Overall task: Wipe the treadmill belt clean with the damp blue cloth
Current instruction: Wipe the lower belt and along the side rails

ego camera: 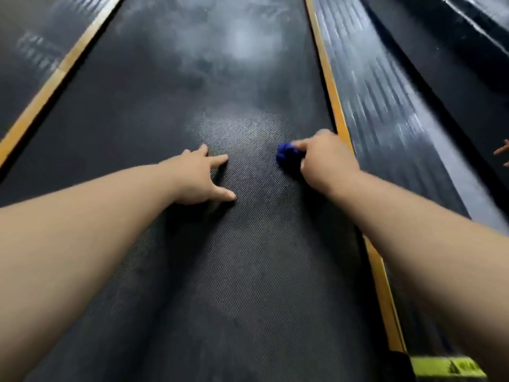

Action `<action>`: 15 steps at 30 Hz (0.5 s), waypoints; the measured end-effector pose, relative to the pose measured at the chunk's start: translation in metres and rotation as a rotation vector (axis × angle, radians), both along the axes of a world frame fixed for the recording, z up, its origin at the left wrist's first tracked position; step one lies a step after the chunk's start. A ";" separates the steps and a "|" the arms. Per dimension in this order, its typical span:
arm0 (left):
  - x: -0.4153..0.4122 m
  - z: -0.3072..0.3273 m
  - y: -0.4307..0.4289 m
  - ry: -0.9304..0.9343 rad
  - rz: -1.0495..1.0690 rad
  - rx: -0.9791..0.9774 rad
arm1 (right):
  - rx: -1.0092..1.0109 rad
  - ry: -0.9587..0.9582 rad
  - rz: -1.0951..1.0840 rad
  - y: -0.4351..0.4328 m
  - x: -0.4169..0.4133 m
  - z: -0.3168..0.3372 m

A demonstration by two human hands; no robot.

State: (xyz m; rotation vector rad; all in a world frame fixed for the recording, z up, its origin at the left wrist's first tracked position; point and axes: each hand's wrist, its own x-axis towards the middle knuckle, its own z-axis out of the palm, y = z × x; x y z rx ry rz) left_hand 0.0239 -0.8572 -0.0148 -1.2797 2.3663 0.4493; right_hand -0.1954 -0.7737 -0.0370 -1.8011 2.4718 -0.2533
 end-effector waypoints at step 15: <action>0.015 -0.017 0.017 0.016 -0.020 -0.045 | -0.072 -0.002 -0.069 0.066 0.031 -0.004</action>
